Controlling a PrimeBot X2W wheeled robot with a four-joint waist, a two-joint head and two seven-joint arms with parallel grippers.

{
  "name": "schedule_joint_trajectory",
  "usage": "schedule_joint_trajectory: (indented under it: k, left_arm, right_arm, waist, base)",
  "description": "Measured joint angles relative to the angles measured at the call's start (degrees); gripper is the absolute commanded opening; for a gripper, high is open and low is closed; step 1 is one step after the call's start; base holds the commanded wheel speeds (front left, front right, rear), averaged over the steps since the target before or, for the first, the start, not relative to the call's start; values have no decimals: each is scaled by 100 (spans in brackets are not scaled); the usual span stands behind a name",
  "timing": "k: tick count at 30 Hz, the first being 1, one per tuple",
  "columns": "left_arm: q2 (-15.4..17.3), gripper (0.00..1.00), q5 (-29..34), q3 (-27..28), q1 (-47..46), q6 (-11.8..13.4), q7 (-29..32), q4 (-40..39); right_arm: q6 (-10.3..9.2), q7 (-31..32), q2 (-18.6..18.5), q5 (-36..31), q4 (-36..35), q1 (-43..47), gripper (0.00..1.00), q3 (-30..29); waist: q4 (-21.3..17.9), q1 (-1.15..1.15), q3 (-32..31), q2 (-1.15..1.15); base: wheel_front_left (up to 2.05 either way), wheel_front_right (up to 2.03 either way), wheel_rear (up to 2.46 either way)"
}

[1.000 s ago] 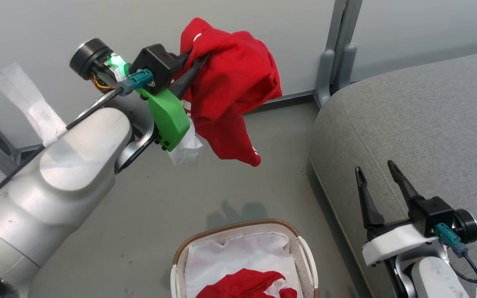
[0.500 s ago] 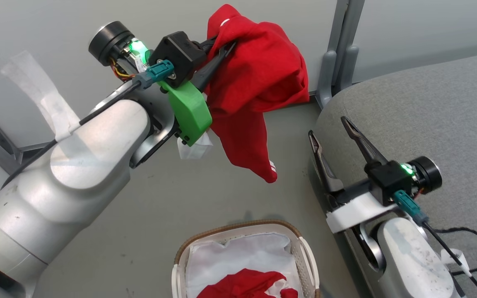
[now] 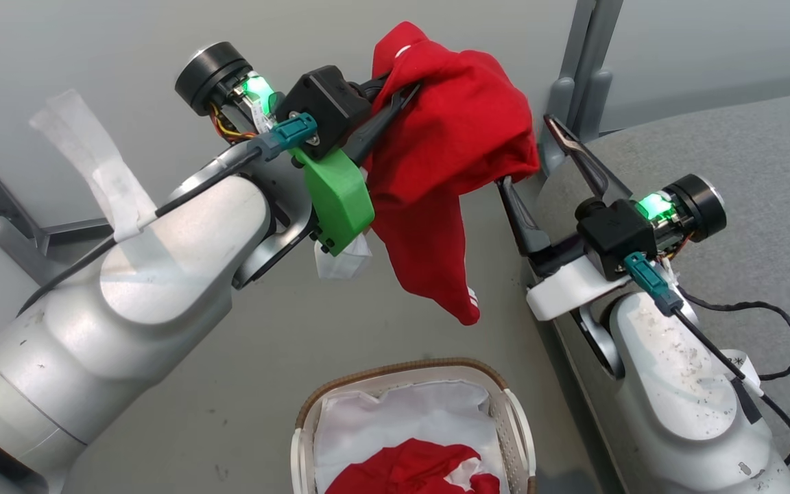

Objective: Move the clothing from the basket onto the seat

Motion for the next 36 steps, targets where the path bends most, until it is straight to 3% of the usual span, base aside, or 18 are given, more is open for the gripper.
schedule_joint_trajectory:
  k: [10,11,12,15,16,20,22,23,24,25,36]
  left_arm:
    - [-16,0,-57,-62,54,27,-2,-186]
    - [-21,0,-63,-69,83,31,-2,-210]
    - [-23,0,-71,-79,115,31,-2,-230]
    - [-19,0,-109,-82,176,58,-25,-247]
    - [-9,0,-114,-77,197,78,-53,-248]
    - [30,0,-193,-18,332,149,-162,-245]
    - [58,40,-270,45,420,202,-236,-247]
    - [77,56,-294,84,460,230,-291,-248]
    - [98,89,-326,104,489,249,-330,-252]
    - [124,100,-356,123,531,260,-368,-253]
    - [131,100,-628,325,1494,545,-1047,-155]
  right_arm:
    - [0,0,1,47,314,-370,100,412]
    - [0,0,1,56,367,-435,96,472]
    - [0,0,1,58,410,-482,60,511]
    - [0,0,1,102,492,-586,7,545]
    - [0,0,1,107,510,-613,0,549]
    - [0,0,1,133,544,-657,0,548]
    - [0,0,1,151,544,-664,0,532]
    - [0,0,2,149,544,-666,0,521]
    - [0,0,2,149,545,-669,0,503]
    - [0,0,1,149,545,-673,0,478]
    - [0,0,0,44,527,-639,0,38]
  waist:
    - [27,0,88,0]
    - [28,0,101,0]
    - [30,0,114,0]
    - [36,0,143,0]
    - [37,0,150,0]
    - [35,0,173,0]
    - [33,0,188,0]
    - [32,0,198,0]
    - [32,0,206,0]
    - [31,0,215,0]
    - [58,0,250,0]
  base:
    - [0,0,0]
    - [0,0,0]
    - [0,0,0]
    - [0,0,0]
    - [0,0,0]
    - [0,0,0]
    - [0,0,0]
    - [0,0,0]
    - [0,0,0]
    - [0,0,0]
    - [0,0,0]
